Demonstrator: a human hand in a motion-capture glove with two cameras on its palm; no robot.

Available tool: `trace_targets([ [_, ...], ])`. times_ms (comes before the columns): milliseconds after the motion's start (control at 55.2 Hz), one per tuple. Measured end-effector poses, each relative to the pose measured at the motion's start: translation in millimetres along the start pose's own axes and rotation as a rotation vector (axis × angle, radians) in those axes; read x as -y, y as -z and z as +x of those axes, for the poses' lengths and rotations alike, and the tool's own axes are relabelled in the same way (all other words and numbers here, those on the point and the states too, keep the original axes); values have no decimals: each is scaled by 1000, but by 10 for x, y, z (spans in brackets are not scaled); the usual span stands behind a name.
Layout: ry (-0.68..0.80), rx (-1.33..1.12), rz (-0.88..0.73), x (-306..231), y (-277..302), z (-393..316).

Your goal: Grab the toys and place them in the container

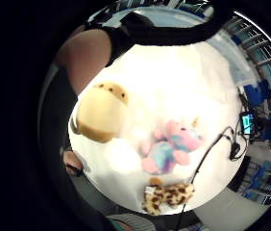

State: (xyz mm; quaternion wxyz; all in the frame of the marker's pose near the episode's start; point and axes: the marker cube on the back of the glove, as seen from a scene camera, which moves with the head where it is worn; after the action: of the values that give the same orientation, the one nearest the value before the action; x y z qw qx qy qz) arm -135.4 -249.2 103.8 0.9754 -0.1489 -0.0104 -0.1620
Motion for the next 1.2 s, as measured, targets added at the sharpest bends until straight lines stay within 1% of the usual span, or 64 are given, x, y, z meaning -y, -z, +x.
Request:
trace_targets([
  [181,-61,-85,-208,139,-811,-48],
  [254,-73,-144,-235,154,-1014,-53],
  [489,-67,-263,-169,200,-1054,-39],
  [562,-81,-461,-75,231,-1022,137],
  [580,-84,-478,-39,243,-1014,155],
  [598,-81,-450,0,255,-1009,137],
  [652,-66,-248,86,269,-972,16],
  [689,-73,-164,102,266,-895,-5],
  [743,-95,-120,141,255,-638,-14],
  [816,-103,-124,248,225,-100,-20],
  [888,-88,-139,351,185,564,29],
  [961,-43,-194,406,142,1053,121],
  [1015,-28,-211,409,133,1258,202],
  [1069,-79,-168,410,185,1373,255],
  [1142,-119,-151,395,325,1409,327],
  [1196,-111,-108,372,480,1419,359],
])
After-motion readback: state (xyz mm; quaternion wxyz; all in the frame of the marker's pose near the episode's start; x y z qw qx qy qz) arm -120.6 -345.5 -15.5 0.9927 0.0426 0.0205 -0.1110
